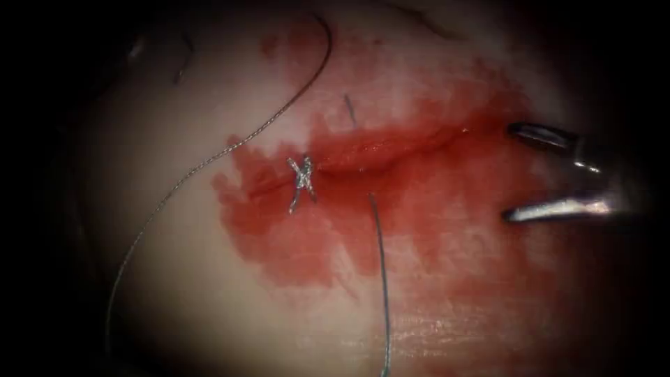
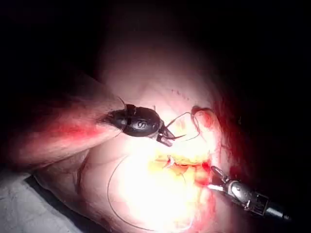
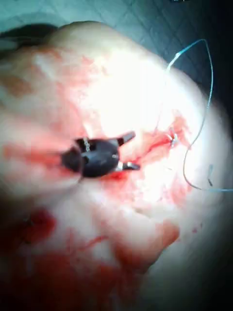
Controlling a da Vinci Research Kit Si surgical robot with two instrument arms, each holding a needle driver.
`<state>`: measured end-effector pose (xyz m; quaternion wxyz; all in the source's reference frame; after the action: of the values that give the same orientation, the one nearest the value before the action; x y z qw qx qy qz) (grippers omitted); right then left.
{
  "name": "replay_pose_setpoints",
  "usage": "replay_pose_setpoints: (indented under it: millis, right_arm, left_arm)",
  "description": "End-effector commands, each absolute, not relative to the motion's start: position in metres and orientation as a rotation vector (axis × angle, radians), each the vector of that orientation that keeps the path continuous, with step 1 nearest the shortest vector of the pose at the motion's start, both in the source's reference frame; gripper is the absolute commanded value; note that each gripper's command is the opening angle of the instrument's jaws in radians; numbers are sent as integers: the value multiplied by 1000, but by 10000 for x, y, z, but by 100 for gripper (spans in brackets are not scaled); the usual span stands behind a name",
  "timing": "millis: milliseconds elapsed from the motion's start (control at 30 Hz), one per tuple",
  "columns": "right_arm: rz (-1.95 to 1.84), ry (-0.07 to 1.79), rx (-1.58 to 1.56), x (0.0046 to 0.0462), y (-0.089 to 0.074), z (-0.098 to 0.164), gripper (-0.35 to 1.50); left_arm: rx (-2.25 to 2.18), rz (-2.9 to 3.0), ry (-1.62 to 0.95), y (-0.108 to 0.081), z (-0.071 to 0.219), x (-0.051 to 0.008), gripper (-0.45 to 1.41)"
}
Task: Wound Closure
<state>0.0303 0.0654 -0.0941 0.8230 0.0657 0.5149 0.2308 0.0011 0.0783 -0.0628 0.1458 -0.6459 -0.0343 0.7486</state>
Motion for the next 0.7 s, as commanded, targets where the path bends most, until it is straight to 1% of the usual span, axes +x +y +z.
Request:
replay_pose_setpoints:
  millis: [33,100,133,267,467,500,700]
  right_arm:
    - [517,1088,161,332,663,-932,91]
    - [528,1089,174,339,666,-930,91]
    - [581,1114,231,359,674,-926,86]
    - [635,1133,285,380,683,-919,76]
    - [676,1125,323,396,692,-905,67]
    - [681,1115,344,403,688,-896,59]
    - [703,1104,440,413,674,-870,30]
  left_arm:
    - [-1860,2151,-100,788,-624,6,-35]
    - [-1860,2151,-100,788,-624,6,-35]
    - [-1860,2151,-100,788,-623,6,-35]
    - [-1860,2151,-99,788,-623,6,-35]
    - [-1860,2151,-100,787,-623,6,-35]
    - [-1860,2151,-100,787,-623,6,-35]
    - [-1861,2151,-100,787,-623,7,-35]
